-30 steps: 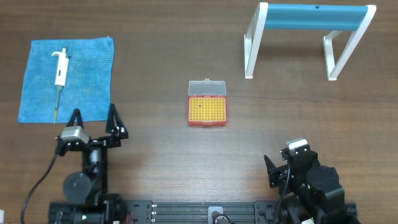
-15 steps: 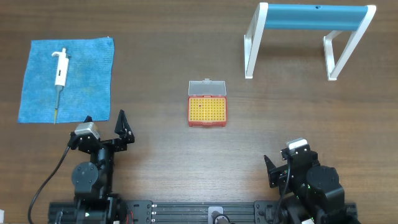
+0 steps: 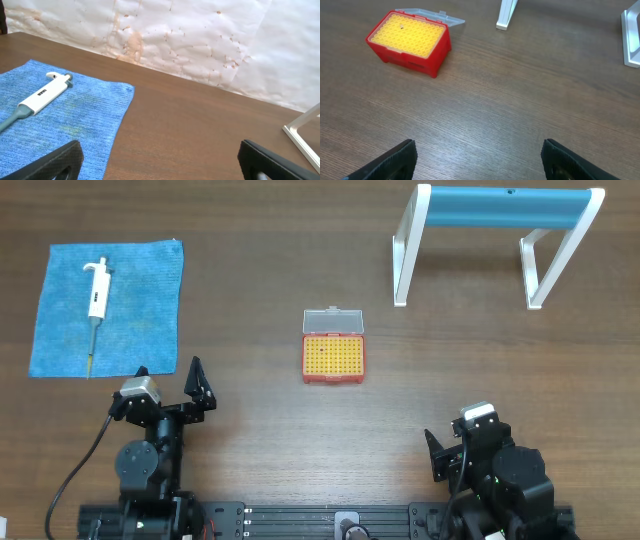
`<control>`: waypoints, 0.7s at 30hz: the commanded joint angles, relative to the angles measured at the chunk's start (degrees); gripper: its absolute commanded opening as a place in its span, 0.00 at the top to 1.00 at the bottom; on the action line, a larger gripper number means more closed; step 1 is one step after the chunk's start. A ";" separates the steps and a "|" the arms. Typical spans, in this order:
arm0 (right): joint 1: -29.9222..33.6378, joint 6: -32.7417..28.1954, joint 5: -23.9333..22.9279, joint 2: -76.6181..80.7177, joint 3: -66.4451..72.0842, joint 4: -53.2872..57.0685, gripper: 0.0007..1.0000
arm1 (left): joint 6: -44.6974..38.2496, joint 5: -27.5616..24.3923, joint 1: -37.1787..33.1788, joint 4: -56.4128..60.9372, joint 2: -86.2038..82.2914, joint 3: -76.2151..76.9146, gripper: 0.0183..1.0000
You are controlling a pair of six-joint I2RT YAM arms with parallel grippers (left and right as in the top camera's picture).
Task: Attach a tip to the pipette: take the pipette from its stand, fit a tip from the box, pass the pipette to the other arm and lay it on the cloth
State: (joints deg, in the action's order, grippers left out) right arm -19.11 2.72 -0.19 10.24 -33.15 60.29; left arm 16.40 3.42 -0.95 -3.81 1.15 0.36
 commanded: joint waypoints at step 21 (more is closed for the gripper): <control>14.03 -1.03 1.05 -2.58 32.87 -64.85 0.19 | -0.35 -0.22 -0.17 -0.46 -0.79 -0.04 0.00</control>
State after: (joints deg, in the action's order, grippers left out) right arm -3.22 2.24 0.12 9.91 -0.36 -7.11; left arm 16.40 3.36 -0.95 -3.84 0.78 0.40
